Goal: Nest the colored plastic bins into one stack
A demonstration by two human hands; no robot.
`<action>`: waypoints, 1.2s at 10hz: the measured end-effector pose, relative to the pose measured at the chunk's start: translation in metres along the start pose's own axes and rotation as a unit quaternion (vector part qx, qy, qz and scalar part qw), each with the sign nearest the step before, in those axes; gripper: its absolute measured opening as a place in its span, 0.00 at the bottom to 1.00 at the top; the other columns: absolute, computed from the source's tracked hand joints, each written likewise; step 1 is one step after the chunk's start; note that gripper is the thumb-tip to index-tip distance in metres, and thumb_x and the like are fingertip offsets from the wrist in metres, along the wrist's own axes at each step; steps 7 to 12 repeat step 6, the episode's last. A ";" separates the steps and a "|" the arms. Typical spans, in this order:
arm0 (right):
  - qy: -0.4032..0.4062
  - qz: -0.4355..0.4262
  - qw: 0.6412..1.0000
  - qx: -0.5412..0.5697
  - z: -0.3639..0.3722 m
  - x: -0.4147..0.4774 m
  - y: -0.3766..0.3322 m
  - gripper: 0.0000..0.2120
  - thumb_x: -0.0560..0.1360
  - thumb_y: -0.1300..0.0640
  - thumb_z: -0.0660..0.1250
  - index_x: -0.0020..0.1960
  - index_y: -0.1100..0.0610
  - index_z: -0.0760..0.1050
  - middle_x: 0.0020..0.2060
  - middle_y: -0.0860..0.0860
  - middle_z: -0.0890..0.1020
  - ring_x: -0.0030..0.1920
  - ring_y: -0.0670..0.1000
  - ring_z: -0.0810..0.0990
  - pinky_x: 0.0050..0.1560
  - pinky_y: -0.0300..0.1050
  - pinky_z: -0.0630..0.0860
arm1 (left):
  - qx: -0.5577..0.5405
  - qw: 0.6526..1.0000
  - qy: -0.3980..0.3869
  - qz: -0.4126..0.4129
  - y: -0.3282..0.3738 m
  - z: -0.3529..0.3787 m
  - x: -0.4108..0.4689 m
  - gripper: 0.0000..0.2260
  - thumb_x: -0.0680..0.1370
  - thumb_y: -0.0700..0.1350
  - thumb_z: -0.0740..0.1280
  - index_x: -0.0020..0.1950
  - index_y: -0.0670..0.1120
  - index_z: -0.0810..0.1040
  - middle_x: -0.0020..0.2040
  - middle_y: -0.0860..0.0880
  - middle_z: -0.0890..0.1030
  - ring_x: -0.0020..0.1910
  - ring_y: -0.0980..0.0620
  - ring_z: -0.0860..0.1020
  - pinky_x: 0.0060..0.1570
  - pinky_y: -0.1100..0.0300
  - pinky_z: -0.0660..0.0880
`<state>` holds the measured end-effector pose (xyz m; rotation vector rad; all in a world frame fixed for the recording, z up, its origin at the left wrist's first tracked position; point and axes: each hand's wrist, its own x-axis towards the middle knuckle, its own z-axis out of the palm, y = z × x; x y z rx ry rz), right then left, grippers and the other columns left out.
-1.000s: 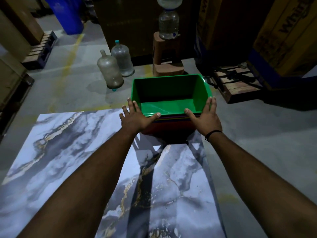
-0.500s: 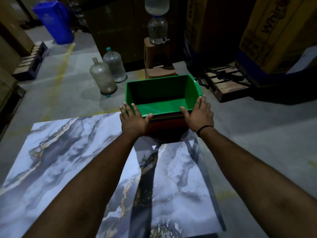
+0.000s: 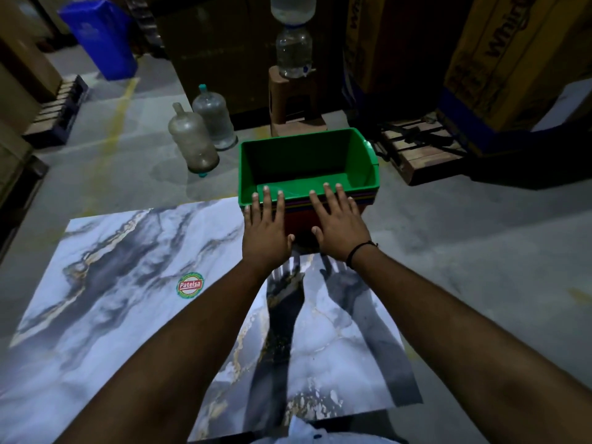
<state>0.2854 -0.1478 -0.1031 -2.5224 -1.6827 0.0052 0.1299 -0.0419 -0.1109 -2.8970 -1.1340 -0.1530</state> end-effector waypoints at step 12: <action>-0.050 0.025 0.998 0.012 -0.023 -0.017 -0.016 0.45 0.77 0.44 0.65 0.82 0.53 0.41 0.82 0.57 0.42 0.81 0.61 0.41 0.78 0.63 0.49 | -0.028 0.999 -0.019 0.006 -0.029 -0.026 -0.026 0.40 0.79 0.58 0.63 0.84 0.47 0.45 0.84 0.43 0.46 0.82 0.38 0.47 0.78 0.41 0.51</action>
